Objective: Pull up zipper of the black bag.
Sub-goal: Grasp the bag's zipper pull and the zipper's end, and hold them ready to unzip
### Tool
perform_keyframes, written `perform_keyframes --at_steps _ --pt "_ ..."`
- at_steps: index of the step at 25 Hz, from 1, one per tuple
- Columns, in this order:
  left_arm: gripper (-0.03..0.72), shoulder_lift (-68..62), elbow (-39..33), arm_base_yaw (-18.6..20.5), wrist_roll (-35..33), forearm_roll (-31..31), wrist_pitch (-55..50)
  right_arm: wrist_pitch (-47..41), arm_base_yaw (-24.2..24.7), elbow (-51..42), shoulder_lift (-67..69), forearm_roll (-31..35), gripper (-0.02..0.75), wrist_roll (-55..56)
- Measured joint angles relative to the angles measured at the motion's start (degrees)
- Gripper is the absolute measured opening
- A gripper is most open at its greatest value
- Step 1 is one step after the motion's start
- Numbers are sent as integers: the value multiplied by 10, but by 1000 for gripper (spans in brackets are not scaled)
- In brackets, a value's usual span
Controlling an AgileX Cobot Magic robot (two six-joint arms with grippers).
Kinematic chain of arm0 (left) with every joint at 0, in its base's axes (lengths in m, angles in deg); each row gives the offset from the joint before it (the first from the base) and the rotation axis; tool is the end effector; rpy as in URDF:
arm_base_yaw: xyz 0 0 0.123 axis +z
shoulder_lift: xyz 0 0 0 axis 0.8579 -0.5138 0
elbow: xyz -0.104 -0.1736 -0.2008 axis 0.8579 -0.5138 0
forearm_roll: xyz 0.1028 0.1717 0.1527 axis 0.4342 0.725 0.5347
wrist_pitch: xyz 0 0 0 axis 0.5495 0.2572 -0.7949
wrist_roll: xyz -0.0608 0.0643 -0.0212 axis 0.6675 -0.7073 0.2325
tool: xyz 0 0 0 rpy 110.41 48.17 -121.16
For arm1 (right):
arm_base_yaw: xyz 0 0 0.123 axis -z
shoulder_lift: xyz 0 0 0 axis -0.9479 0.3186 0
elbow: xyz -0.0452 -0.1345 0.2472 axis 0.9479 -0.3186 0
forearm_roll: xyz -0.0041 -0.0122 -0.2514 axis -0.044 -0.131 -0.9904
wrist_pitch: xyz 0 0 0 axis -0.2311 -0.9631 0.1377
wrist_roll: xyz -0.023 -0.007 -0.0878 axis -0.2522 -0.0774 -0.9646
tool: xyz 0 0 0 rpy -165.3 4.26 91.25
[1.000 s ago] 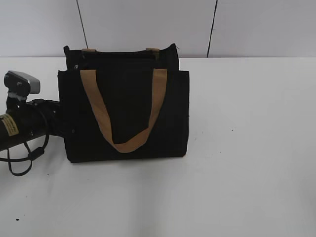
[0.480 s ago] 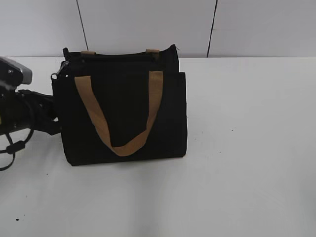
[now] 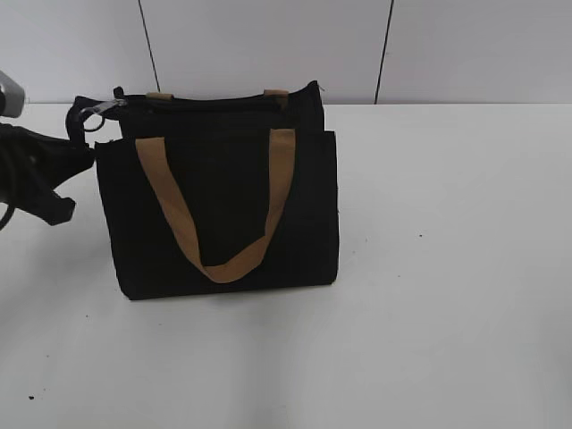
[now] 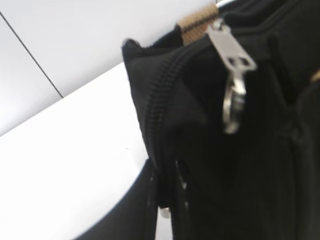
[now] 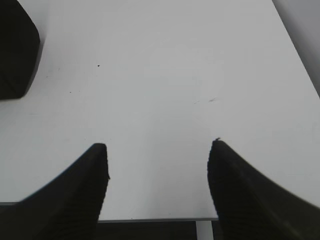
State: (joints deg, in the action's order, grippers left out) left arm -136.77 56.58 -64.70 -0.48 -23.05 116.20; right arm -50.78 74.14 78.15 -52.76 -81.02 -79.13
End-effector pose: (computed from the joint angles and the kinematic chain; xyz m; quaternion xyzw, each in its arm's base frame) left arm 0.2658 -0.0614 0.2013 0.3412 0.7603 -0.0603 0.5495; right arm -0.0055 0.0059 0.2688 -0.0133 0.8665 0.0041 0.4990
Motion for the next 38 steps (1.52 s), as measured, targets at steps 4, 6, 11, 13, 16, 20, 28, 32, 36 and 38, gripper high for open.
perform_keyframes --at_steps 4,6,11,13,16,20,28,32,36,38 --pt "32 29 0 0 0 -2 -9 0 0 0 0 0 483 0" --pt "32 41 0 0 0 -4 -18 0 0 0 0 0 483 0" --pt "32 66 1 0 0 -13 -40 0 0 0 0 0 483 0" --pt "32 73 8 0 5 -14 -46 0 0 0 0 0 483 0" --pt "32 81 22 0 24 -16 -52 0 0 0 0 11 483 0" --pt "32 81 37 -6 42 -18 -54 1 -11 2 5 39 483 4" --pt "32 81 64 -29 58 -17 -87 91 -15 50 182 119 483 5" --pt "32 81 65 -29 58 -24 -99 126 -15 82 288 190 483 -70" --pt "32 77 81 -29 75 -25 -105 152 -15 128 403 233 483 -119" --pt "32 72 93 -29 84 -25 -107 162 -26 151 460 240 483 -124"
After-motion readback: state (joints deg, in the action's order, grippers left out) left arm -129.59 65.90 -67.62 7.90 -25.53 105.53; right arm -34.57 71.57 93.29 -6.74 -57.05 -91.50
